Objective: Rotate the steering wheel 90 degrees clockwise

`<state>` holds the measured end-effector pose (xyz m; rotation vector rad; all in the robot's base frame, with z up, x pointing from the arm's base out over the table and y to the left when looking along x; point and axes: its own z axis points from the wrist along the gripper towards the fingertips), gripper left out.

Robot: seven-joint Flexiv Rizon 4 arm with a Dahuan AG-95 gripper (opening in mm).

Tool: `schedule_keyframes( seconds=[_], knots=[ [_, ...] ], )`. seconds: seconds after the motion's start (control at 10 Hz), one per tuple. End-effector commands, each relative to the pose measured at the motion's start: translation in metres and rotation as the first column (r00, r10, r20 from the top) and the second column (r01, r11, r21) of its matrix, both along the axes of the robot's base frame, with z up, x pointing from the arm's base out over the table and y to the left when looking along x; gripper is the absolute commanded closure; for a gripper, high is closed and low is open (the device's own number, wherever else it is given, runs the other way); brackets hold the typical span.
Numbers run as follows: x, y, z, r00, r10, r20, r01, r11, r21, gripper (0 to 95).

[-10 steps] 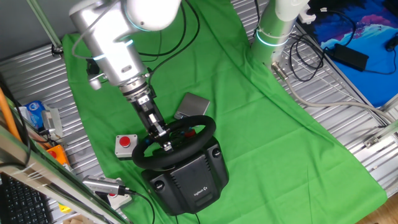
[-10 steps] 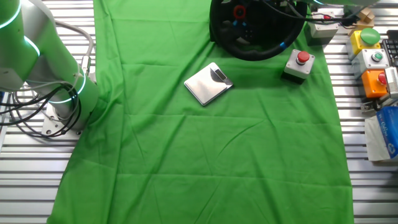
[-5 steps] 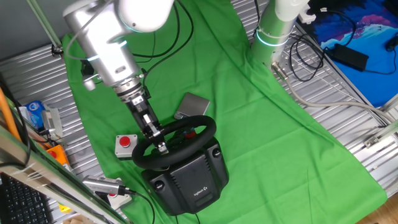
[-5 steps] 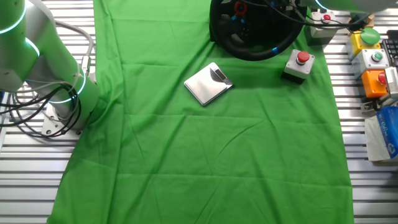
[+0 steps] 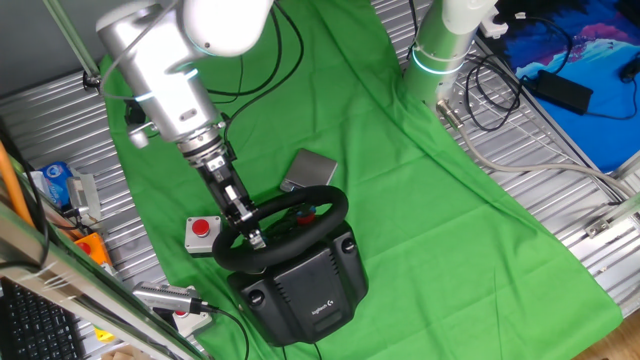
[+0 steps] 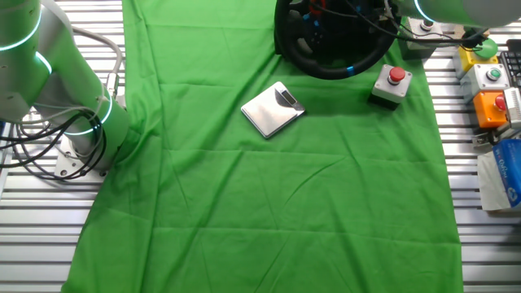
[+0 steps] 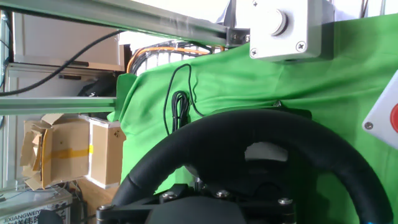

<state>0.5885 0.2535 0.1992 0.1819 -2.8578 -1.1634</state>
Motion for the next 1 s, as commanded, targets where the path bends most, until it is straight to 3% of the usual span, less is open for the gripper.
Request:
schedule_keyframes(
  seconds=[0.1,0.5,0.9,1.0],
  knots=[
    [0.0,-0.001,-0.001,1.0,0.0,0.0,0.0,1.0,0.0,95.0],
    [-0.006,0.004,0.016,1.0,-0.009,-0.027,0.008,1.0,-0.012,95.0],
    [-0.019,-0.008,0.029,0.999,0.034,-0.037,-0.035,0.999,-0.022,95.0],
    [-0.021,-0.017,0.032,0.994,0.109,-0.027,-0.111,0.99,-0.086,95.0]
  ],
)
